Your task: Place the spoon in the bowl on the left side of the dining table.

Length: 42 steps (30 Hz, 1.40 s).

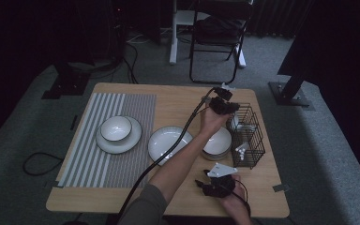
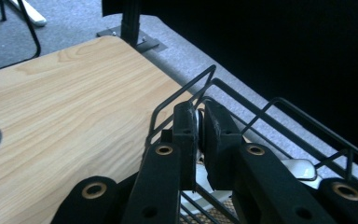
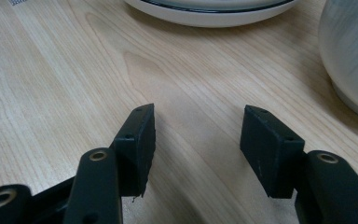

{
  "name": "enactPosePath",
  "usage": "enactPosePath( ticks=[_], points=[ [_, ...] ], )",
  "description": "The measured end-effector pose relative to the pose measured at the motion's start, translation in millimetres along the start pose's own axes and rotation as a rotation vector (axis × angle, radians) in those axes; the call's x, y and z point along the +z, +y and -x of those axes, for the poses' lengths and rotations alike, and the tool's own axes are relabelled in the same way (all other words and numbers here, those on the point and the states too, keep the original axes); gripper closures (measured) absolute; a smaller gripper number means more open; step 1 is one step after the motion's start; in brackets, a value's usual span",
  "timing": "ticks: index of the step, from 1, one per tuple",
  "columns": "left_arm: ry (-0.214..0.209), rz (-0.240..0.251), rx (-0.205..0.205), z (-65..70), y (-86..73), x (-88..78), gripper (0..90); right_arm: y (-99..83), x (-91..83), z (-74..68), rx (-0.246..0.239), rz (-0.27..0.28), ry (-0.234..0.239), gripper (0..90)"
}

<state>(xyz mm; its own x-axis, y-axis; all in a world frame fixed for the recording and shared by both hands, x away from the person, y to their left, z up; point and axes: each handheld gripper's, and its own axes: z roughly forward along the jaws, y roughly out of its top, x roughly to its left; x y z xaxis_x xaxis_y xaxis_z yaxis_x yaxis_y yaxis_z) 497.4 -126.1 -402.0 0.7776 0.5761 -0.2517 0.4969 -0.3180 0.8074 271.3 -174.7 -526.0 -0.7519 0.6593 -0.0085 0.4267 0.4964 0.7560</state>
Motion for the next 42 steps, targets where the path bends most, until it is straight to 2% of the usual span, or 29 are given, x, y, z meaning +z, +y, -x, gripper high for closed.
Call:
enactPosePath(
  ticks=[6,7,13,19,23,24,25,27,30,37,42],
  points=[
    [-0.034,0.018,-0.020,0.5,-0.3,-2.4,86.2,-0.1,-0.1,-0.1,-0.003,0.001,-0.002,44.6],
    [-0.045,0.034,-0.031,0.0,1.3,-5.3,86.2,-0.1,-0.2,-0.2,-0.001,0.000,-0.002,44.6],
    [-0.078,0.071,-0.039,-0.8,7.7,-20.7,86.4,-0.2,-0.3,0.1,0.000,-0.001,-0.001,44.6],
    [-0.126,0.126,-0.061,-7.1,13.7,-47.7,86.4,-0.2,-0.3,0.1,0.000,0.000,-0.001,44.6],
    [-0.166,0.168,-0.047,-9.3,20.6,-71.3,86.6,-0.2,-0.3,0.2,0.002,-0.001,-0.001,44.6],
    [-0.166,0.168,-0.047,-9.3,20.6,-71.3,86.6,-0.2,-0.3,0.2,0.002,-0.001,-0.001,44.6],
    [-0.164,0.179,-0.030,-9.2,23.6,-81.5,86.6,-0.2,-0.3,0.3,0.000,-0.002,-0.002,44.6],
    [-0.177,0.197,-0.025,-10.5,25.8,-94.8,86.6,-0.2,-0.3,0.2,0.003,-0.002,-0.002,44.6],
    [-0.168,0.206,-0.006,-14.1,25.6,-116.4,86.6,-0.2,-0.3,0.4,0.004,-0.001,-0.003,44.6],
    [-0.136,0.216,0.013,-26.2,17.7,-153.7,86.6,-0.2,-0.3,0.5,0.008,-0.002,-0.004,44.7],
    [-0.109,0.222,0.006,-39.1,5.5,-178.8,86.6,-0.2,-0.2,0.7,0.009,-0.001,-0.006,44.7]
  ],
)
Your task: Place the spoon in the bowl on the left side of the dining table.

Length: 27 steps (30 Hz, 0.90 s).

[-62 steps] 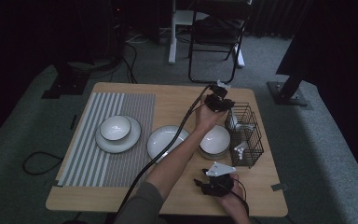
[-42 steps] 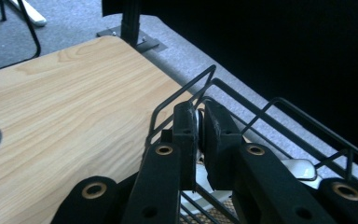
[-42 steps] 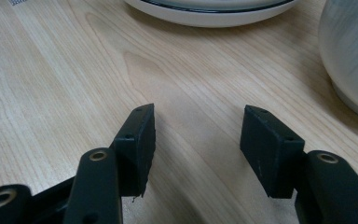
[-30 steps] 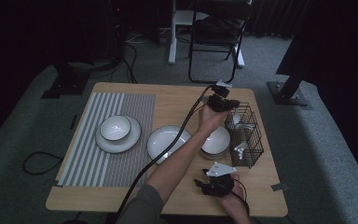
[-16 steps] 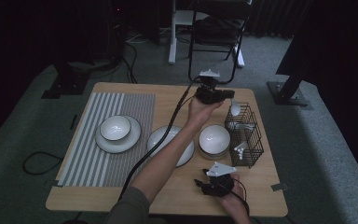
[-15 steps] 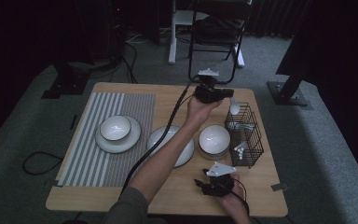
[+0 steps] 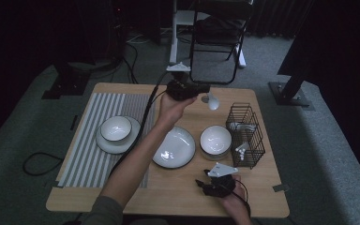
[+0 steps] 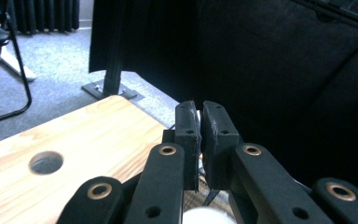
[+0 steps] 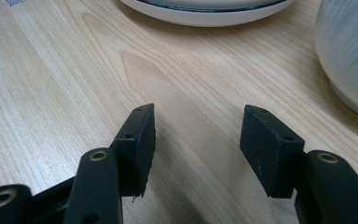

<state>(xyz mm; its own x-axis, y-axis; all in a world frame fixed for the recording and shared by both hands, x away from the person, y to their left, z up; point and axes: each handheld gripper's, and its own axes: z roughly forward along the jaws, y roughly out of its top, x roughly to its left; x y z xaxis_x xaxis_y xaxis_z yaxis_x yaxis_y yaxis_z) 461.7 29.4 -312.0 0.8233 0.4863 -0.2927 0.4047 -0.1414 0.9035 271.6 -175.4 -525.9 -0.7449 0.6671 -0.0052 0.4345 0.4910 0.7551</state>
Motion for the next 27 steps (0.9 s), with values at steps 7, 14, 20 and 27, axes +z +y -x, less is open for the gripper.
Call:
enactPosePath(
  ticks=[7,14,20,27],
  points=[
    [0.062,-0.016,0.006,-15.4,-15.9,-38.6,86.6,0.0,0.0,0.1,0.003,-0.001,-0.002,44.7],
    [0.125,-0.009,-0.003,-32.1,-31.1,-81.7,86.6,0.1,0.1,0.2,0.005,0.000,-0.004,44.7],
    [0.192,-0.018,0.000,-43.8,-49.4,-123.6,86.5,0.0,0.0,0.3,0.005,0.000,-0.004,44.7],
    [0.264,-0.003,-0.040,-61.1,-72.2,-162.9,86.5,0.0,0.0,0.2,0.007,-0.002,-0.003,44.7]
  ],
)
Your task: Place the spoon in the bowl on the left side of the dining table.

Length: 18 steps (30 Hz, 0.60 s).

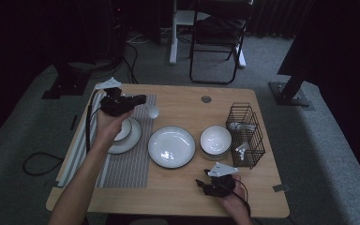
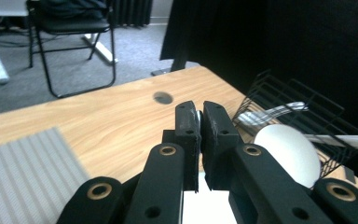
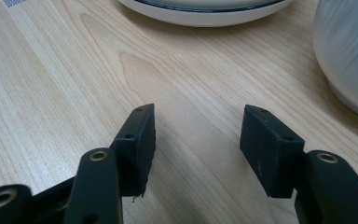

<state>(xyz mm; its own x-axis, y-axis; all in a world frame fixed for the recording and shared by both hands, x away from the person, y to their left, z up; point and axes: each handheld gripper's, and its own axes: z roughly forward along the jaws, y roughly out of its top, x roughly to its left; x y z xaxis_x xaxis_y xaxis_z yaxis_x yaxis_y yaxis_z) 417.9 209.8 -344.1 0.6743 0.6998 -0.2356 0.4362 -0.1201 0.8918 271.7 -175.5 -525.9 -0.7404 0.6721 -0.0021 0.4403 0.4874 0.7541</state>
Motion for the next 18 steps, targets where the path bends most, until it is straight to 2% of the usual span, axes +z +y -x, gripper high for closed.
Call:
enactPosePath(
  ticks=[5,6,10,15,18],
  points=[
    [0.038,-0.001,-0.020,-12.5,-12.7,-12.3,86.5,0.0,0.0,0.1,0.001,0.000,0.000,44.8],
    [0.074,0.000,-0.033,-19.7,-21.1,-20.0,86.5,0.0,0.0,0.1,0.000,0.000,0.000,44.7],
    [0.122,-0.008,-0.044,-29.1,-36.1,-32.6,86.5,0.0,0.0,0.1,0.000,0.000,-0.001,44.7],
    [0.154,0.011,-0.058,-36.6,-51.4,-48.6,86.5,0.0,0.0,0.1,0.000,-0.001,-0.001,44.8],
    [0.158,0.023,-0.080,-41.0,-59.7,-57.5,86.5,0.0,0.0,0.1,0.000,0.000,-0.001,44.7]
  ],
)
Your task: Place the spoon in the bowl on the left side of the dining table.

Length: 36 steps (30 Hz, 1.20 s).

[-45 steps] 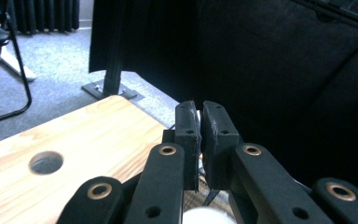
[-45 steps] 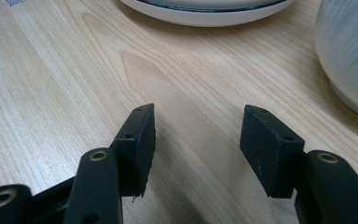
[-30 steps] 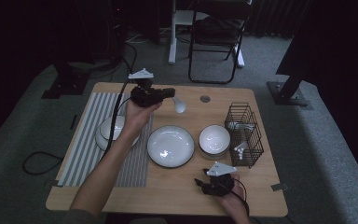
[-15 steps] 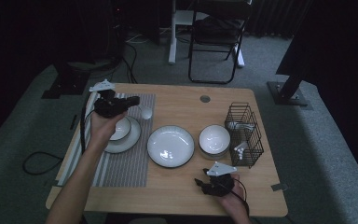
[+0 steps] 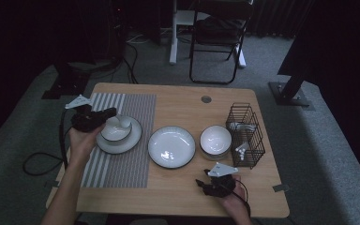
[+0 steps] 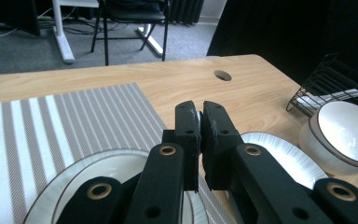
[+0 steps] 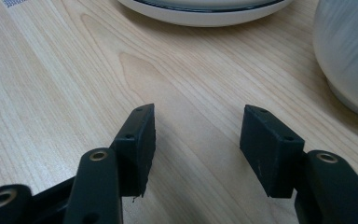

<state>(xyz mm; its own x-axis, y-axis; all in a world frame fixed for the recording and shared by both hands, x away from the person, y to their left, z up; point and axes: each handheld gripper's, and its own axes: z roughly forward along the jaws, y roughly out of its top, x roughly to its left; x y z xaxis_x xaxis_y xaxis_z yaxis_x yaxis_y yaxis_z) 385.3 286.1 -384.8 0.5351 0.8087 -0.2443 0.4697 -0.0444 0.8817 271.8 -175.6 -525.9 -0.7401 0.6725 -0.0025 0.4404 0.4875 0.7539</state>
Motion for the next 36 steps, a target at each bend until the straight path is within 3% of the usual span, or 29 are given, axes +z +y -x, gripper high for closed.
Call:
enactPosePath(
  ticks=[7,18,22,28,36],
  points=[
    [0.038,-0.023,-0.002,-8.1,-19.4,-8.5,86.4,0.0,0.0,0.0,-0.001,0.000,0.000,44.8],
    [0.061,-0.051,-0.030,-18.8,-43.8,-18.2,86.3,0.0,0.0,0.0,0.000,0.000,0.000,44.8],
    [0.068,-0.035,-0.047,-23.3,-52.0,-23.1,85.2,0.0,0.0,0.0,0.000,0.000,0.000,44.8],
    [0.082,-0.073,-0.060,-29.3,-67.7,-22.4,80.5,0.0,0.1,0.1,-0.002,0.001,0.000,44.7],
    [0.072,-0.070,-0.054,-27.6,-67.9,-23.2,71.7,0.0,0.0,-0.1,0.001,-0.001,0.000,44.7]
  ],
)
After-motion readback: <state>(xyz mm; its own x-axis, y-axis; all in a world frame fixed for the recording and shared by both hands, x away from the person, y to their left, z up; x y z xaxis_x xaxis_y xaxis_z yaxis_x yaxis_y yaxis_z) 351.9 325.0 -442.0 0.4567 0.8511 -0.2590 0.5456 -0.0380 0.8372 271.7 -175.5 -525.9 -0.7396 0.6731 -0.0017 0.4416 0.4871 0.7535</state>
